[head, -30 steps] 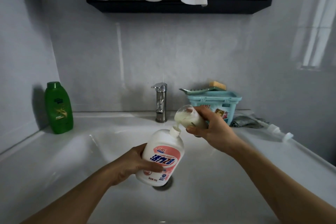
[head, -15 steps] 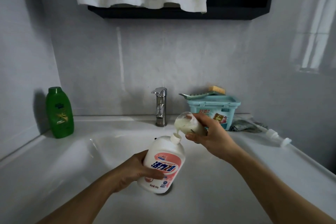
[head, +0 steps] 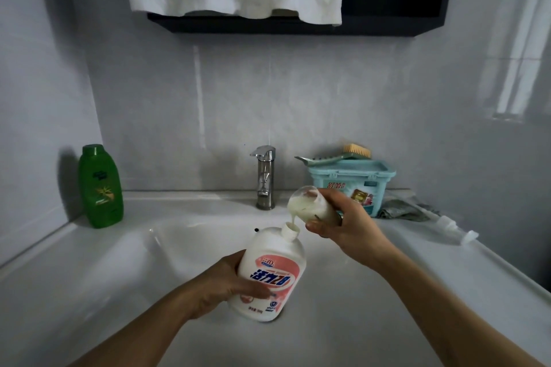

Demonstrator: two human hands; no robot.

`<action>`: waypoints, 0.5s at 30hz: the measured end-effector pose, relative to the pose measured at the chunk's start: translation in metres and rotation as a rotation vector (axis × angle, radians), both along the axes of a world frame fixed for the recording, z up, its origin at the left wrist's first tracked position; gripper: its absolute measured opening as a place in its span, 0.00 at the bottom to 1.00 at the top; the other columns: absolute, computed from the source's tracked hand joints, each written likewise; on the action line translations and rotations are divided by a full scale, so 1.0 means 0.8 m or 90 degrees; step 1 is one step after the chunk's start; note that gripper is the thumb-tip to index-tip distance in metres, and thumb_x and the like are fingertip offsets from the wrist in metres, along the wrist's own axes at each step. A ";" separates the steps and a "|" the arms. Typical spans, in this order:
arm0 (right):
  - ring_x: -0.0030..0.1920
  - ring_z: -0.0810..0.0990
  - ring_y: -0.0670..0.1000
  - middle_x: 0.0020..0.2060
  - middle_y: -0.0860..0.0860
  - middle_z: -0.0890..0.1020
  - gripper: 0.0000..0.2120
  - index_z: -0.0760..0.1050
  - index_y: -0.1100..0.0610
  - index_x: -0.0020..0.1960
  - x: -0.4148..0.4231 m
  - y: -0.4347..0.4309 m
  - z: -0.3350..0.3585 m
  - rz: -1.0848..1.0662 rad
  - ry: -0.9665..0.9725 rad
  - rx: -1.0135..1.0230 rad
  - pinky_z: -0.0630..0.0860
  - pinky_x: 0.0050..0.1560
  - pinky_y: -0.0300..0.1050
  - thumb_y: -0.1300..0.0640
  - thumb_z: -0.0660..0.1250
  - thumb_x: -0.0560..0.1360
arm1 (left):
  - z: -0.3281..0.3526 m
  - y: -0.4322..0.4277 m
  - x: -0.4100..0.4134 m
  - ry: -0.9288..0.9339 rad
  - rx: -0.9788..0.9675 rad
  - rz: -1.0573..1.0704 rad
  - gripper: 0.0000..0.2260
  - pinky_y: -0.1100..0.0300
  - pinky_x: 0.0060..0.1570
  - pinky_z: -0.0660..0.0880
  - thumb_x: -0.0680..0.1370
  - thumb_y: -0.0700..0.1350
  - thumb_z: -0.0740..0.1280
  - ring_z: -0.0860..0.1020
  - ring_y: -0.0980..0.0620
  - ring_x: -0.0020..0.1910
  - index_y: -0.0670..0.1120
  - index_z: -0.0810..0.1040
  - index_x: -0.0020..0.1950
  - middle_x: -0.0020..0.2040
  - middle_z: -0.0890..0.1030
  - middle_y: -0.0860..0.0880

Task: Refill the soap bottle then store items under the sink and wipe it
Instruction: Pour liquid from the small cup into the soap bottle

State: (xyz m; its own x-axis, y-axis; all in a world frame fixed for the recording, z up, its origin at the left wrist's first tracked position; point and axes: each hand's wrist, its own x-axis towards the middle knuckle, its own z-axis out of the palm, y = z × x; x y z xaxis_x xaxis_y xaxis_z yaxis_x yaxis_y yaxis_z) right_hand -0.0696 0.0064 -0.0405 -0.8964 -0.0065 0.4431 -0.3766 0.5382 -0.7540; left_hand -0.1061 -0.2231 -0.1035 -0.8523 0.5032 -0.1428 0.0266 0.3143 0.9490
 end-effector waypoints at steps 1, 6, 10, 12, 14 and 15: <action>0.49 0.76 0.45 0.48 0.41 0.76 0.21 0.71 0.46 0.57 0.000 0.000 0.000 0.001 0.001 0.000 0.78 0.53 0.48 0.59 0.74 0.69 | 0.000 0.000 0.000 -0.002 0.003 0.000 0.22 0.52 0.53 0.80 0.66 0.36 0.77 0.83 0.48 0.52 0.46 0.79 0.58 0.51 0.85 0.48; 0.49 0.76 0.44 0.47 0.41 0.76 0.21 0.70 0.45 0.56 0.000 0.000 0.001 0.002 0.002 -0.004 0.78 0.53 0.48 0.59 0.74 0.69 | -0.002 -0.001 -0.001 -0.004 0.014 -0.009 0.24 0.51 0.54 0.79 0.64 0.36 0.79 0.83 0.47 0.52 0.45 0.79 0.58 0.51 0.85 0.47; 0.50 0.76 0.47 0.48 0.42 0.77 0.21 0.71 0.45 0.56 -0.001 0.001 -0.001 0.003 0.000 -0.006 0.79 0.52 0.53 0.59 0.74 0.68 | -0.001 -0.001 -0.001 -0.004 0.010 -0.008 0.22 0.49 0.57 0.78 0.66 0.35 0.77 0.83 0.48 0.53 0.46 0.79 0.59 0.52 0.85 0.47; 0.49 0.76 0.46 0.48 0.42 0.77 0.22 0.71 0.46 0.57 -0.001 0.001 -0.001 0.001 0.001 -0.002 0.79 0.53 0.52 0.59 0.74 0.68 | -0.002 -0.001 -0.002 -0.002 0.011 -0.004 0.22 0.49 0.56 0.78 0.66 0.35 0.77 0.83 0.47 0.53 0.46 0.79 0.59 0.52 0.85 0.47; 0.49 0.76 0.45 0.48 0.42 0.76 0.22 0.71 0.46 0.57 0.000 0.001 0.000 -0.001 0.002 -0.001 0.78 0.53 0.50 0.59 0.74 0.68 | -0.001 -0.001 -0.001 -0.004 0.011 -0.002 0.22 0.52 0.54 0.79 0.67 0.35 0.77 0.83 0.48 0.53 0.46 0.78 0.59 0.52 0.85 0.48; 0.49 0.76 0.45 0.48 0.41 0.76 0.22 0.71 0.46 0.57 0.000 0.000 0.001 -0.001 0.004 -0.001 0.78 0.53 0.50 0.60 0.74 0.68 | 0.000 0.000 -0.001 -0.004 0.013 -0.001 0.22 0.53 0.52 0.79 0.67 0.36 0.77 0.83 0.49 0.52 0.47 0.78 0.59 0.51 0.85 0.48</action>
State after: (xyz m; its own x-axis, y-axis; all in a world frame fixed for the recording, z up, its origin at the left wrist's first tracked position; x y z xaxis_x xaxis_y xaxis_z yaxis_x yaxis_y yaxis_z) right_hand -0.0695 0.0068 -0.0401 -0.8940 -0.0036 0.4481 -0.3795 0.5376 -0.7529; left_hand -0.1069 -0.2233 -0.1038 -0.8507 0.5071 -0.1383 0.0202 0.2946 0.9554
